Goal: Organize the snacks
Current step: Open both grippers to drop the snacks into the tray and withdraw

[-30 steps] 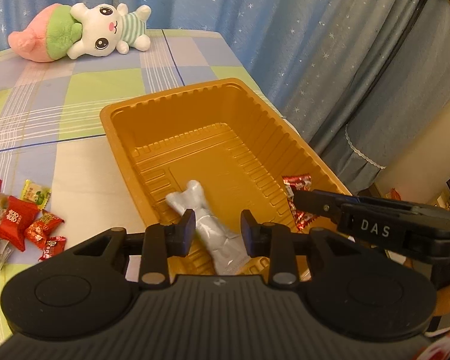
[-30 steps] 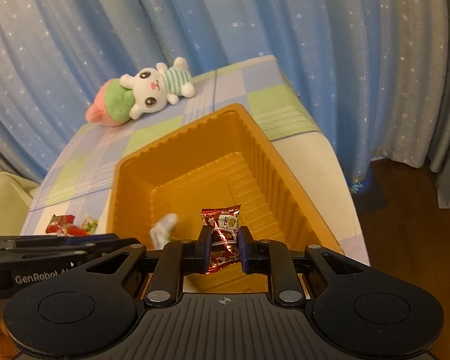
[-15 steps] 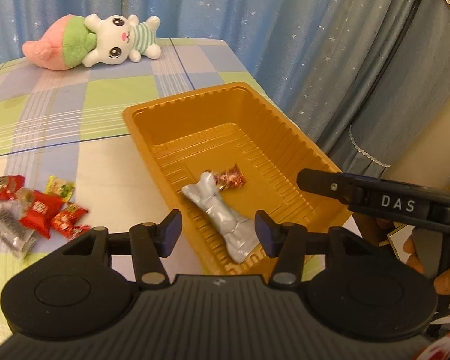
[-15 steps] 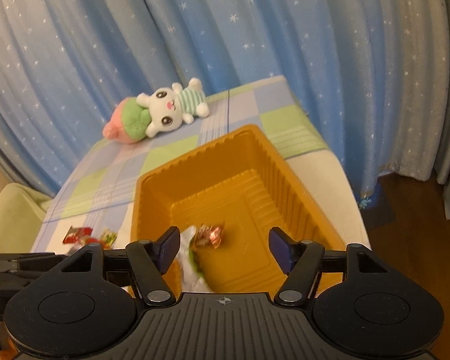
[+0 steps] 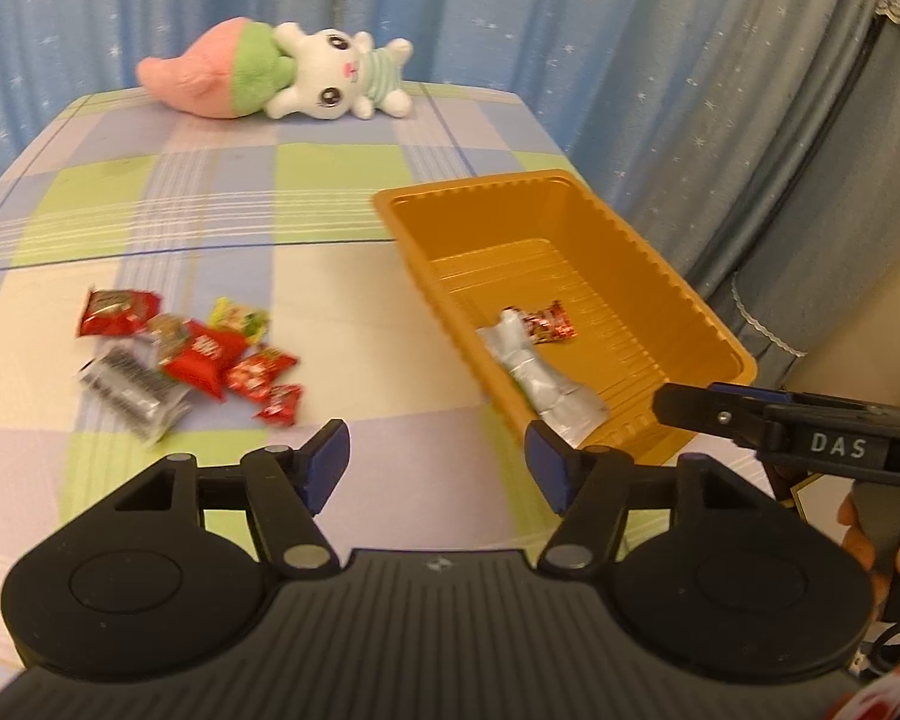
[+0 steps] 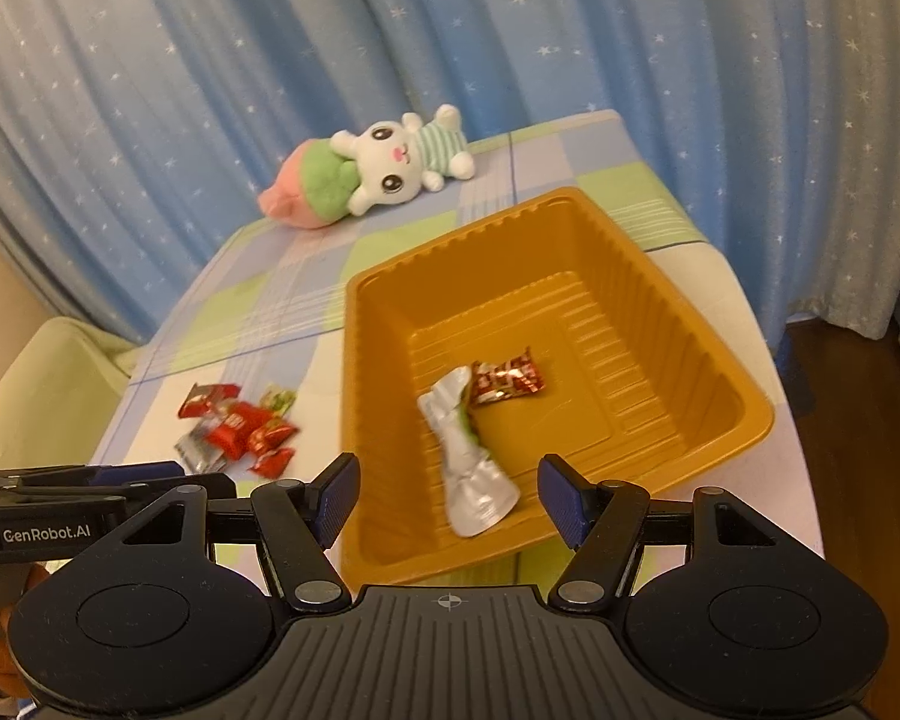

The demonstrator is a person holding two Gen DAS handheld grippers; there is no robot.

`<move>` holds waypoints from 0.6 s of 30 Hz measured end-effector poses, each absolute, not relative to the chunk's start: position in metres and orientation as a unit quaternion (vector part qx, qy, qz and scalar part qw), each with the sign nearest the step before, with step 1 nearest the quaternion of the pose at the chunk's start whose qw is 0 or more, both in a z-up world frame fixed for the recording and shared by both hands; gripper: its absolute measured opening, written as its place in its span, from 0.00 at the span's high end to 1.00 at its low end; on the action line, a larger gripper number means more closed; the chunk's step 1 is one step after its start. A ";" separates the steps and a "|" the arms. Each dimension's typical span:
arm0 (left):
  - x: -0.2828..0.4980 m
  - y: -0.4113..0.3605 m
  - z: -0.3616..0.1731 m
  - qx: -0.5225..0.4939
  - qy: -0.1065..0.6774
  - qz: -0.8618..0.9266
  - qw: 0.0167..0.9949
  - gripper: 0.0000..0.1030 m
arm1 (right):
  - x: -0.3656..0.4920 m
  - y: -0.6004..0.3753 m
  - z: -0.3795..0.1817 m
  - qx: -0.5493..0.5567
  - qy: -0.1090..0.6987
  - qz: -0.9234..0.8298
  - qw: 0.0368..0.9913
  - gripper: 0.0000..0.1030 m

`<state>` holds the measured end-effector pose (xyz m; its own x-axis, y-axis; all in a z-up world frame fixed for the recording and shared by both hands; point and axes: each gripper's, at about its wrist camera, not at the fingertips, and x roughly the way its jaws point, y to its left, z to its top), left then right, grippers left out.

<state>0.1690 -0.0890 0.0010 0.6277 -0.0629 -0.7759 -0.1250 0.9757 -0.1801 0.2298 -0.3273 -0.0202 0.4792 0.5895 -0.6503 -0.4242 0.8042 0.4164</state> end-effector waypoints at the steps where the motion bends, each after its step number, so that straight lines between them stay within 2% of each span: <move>1: 0.165 -0.085 0.001 -0.111 0.432 0.020 0.895 0.39 | 0.227 -0.325 -0.020 0.099 0.417 0.297 0.853 0.36; 18: 0.117 -0.015 -0.012 -0.115 0.452 0.043 0.884 0.38 | 0.182 -0.261 -0.020 0.090 0.436 0.323 0.835 0.36</move>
